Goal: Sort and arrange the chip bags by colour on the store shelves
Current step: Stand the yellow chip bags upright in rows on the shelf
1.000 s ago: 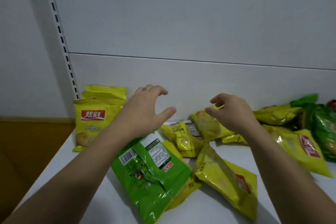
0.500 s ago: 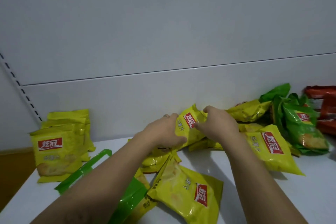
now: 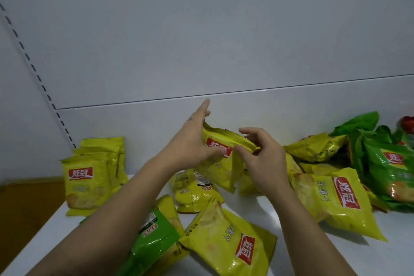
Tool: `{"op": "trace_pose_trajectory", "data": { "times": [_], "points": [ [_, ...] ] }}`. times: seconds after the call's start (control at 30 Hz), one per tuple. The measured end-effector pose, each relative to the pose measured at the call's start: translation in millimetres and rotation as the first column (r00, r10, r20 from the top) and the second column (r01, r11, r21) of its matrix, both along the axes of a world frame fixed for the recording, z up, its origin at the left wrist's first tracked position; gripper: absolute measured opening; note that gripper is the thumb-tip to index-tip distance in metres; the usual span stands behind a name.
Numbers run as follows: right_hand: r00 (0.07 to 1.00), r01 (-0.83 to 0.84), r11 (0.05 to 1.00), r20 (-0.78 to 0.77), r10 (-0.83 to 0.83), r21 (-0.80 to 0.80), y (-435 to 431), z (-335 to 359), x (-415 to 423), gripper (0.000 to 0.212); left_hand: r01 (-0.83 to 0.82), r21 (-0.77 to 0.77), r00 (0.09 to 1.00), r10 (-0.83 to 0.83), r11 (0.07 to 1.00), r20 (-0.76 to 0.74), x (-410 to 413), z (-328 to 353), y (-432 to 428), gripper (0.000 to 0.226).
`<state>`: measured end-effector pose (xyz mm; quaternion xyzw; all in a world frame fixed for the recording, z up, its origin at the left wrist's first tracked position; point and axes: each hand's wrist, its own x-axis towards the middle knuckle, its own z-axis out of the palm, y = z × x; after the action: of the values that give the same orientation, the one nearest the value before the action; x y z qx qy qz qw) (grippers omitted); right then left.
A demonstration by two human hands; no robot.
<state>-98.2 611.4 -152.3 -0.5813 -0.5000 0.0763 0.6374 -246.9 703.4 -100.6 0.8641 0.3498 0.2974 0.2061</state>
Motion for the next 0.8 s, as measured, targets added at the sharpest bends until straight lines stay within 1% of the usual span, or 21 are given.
{"op": "trace_pose_trajectory", "data": {
  "times": [0.03, 0.07, 0.1, 0.17, 0.2, 0.23, 0.3, 0.37, 0.4, 0.47, 0.53, 0.63, 0.73, 0.8],
  "points": [
    [1.000, -0.019, 1.000, 0.011, 0.019, 0.009, 1, 3, -4, 0.034, 0.013, 0.017, 1.000, -0.013, 1.000, 0.022, -5, 8, -2, 0.112],
    [0.999, -0.039, 0.999, 0.017, 0.039, 0.019, 2, 6, -8, 0.033, 0.023, 0.050, 1.000, -0.024, 0.998, 0.015, -10, 14, -3, 0.099],
    [0.998, -0.063, 0.998, 0.015, 0.062, 0.026, 4, 8, -12, 0.033, 0.032, 0.088, 0.999, -0.031, 0.996, -0.014, -16, 19, -3, 0.078],
    [0.994, -0.110, 0.993, -0.008, 0.110, 0.042, 8, 14, -19, 0.034, 0.028, 0.120, 0.998, -0.021, 0.992, -0.060, -27, 26, -3, 0.029],
    [0.991, -0.129, 0.991, -0.019, 0.130, 0.044, 10, 17, -22, 0.034, 0.014, 0.118, 0.999, -0.008, 0.993, -0.053, -32, 28, -2, 0.013],
    [0.988, -0.148, 0.988, -0.031, 0.149, 0.036, 14, 20, -24, 0.035, -0.007, 0.123, 1.000, 0.011, 0.992, -0.027, -37, 29, -1, 0.006],
    [0.979, -0.198, 0.980, -0.046, 0.196, -0.025, 23, 24, -29, 0.040, -0.069, 0.130, 0.997, 0.062, 0.989, 0.055, -47, 32, 2, 0.006],
    [0.967, -0.253, 0.961, -0.009, 0.254, -0.114, 32, 27, -35, 0.043, -0.135, 0.115, 0.981, 0.117, 0.984, 0.153, -60, 36, 6, 0.008],
    [0.959, -0.272, 0.950, 0.034, 0.280, -0.156, 36, 28, -39, 0.041, -0.160, 0.105, 0.972, 0.138, 0.981, 0.192, -67, 38, 8, 0.008],
    [0.943, -0.293, 0.931, 0.091, 0.319, -0.219, 43, 29, -47, 0.032, -0.191, 0.097, 0.963, 0.168, 0.977, 0.211, -83, 41, 14, 0.007],
    [0.937, -0.305, 0.918, 0.095, 0.337, -0.252, 51, 30, -57, 0.025, -0.208, 0.096, 0.964, 0.188, 0.973, 0.186, -97, 45, 18, 0.007],
    [0.932, -0.297, 0.906, 0.114, 0.343, -0.301, 66, 34, -73, 0.022, -0.241, 0.128, 0.965, 0.224, 0.962, 0.137, -116, 48, 27, 0.007],
    [0.923, -0.237, 0.906, 0.211, 0.323, -0.350, 82, 36, -87, 0.021, -0.278, 0.201, 0.959, 0.285, 0.939, -0.006, -133, 46, 42, 0.003],
    [0.898, -0.179, 0.898, 0.307, 0.316, -0.402, 92, 35, -93, 0.023, -0.292, 0.266, 0.937, 0.330, 0.919, -0.113, -142, 43, 53, 0.005]
  ]
}}
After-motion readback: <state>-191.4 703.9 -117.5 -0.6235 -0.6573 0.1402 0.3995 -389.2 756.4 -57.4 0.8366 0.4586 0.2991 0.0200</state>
